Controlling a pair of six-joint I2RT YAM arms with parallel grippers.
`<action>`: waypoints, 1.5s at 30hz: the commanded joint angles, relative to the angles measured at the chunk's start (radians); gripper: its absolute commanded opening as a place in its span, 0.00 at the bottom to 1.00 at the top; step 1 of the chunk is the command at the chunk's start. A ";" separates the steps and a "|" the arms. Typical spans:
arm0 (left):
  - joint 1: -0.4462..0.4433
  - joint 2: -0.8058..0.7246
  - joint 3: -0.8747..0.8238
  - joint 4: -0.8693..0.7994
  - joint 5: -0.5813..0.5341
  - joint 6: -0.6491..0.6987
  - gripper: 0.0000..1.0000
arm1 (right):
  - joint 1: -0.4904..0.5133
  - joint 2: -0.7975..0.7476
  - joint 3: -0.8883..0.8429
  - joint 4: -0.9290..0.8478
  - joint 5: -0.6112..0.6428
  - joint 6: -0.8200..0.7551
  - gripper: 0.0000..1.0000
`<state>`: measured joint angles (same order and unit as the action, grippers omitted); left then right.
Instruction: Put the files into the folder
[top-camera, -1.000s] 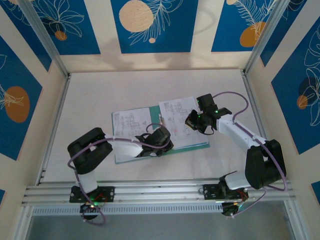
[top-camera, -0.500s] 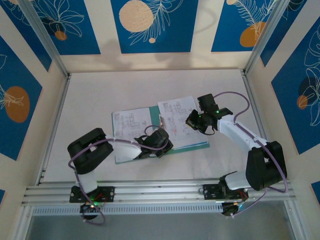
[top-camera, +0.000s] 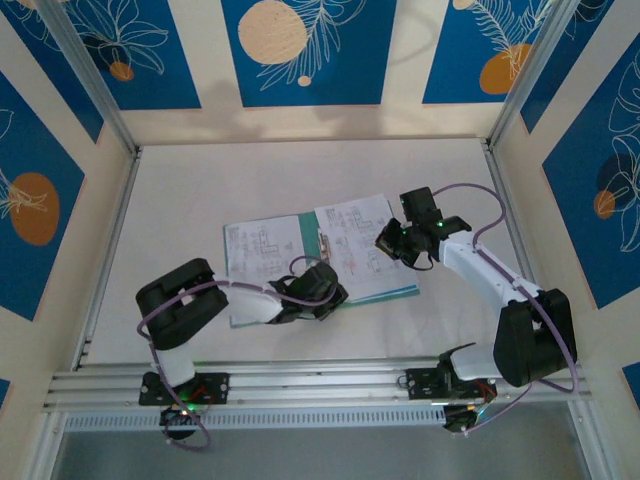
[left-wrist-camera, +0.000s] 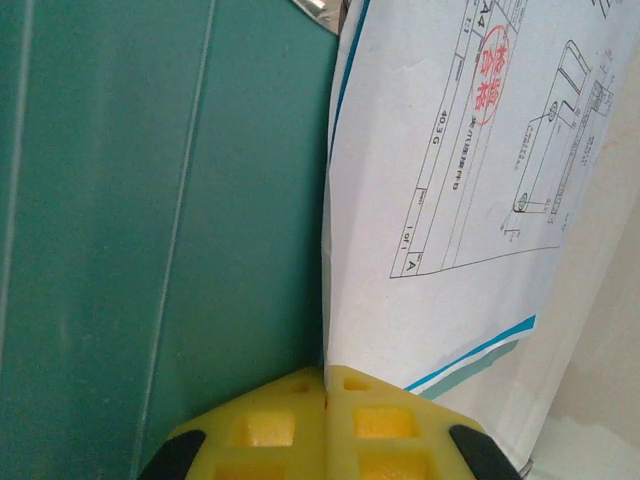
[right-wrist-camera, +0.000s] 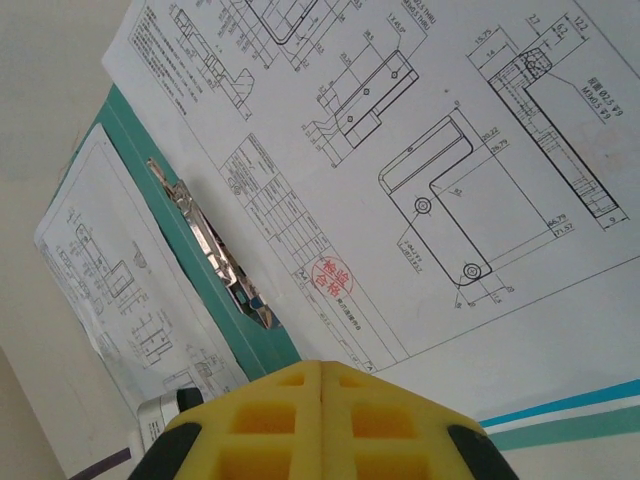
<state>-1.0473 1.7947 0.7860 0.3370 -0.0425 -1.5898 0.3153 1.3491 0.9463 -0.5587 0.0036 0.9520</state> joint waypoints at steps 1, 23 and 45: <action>-0.016 -0.033 -0.014 -0.004 -0.033 -0.009 0.00 | -0.008 -0.029 -0.014 -0.030 0.011 0.013 0.02; -0.034 -0.047 -0.028 -0.021 -0.066 -0.024 0.00 | -0.008 0.046 -0.026 0.004 -0.017 0.009 0.03; -0.054 -0.149 -0.057 -0.106 -0.126 -0.009 0.42 | 0.007 0.168 0.016 0.042 -0.038 0.005 0.03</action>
<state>-1.0821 1.6993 0.7513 0.2825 -0.1261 -1.5982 0.3122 1.5093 0.9340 -0.5064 -0.0269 0.9592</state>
